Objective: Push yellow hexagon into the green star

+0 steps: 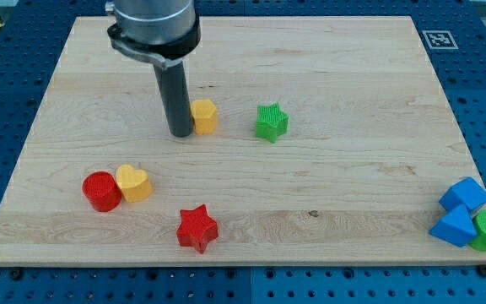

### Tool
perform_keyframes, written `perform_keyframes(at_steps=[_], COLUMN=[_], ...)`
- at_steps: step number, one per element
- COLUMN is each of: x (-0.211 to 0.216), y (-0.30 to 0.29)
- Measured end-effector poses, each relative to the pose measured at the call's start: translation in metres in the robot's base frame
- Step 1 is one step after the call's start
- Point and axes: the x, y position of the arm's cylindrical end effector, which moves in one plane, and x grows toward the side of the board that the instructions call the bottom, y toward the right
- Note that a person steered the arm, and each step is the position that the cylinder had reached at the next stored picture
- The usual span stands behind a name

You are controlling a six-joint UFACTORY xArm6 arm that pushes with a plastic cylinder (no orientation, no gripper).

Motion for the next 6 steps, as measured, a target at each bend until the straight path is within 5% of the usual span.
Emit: perform_keyframes(at_steps=[2,4,6], x=[-0.004,-0.043,-0.072], y=[0.062,0.017,0.046])
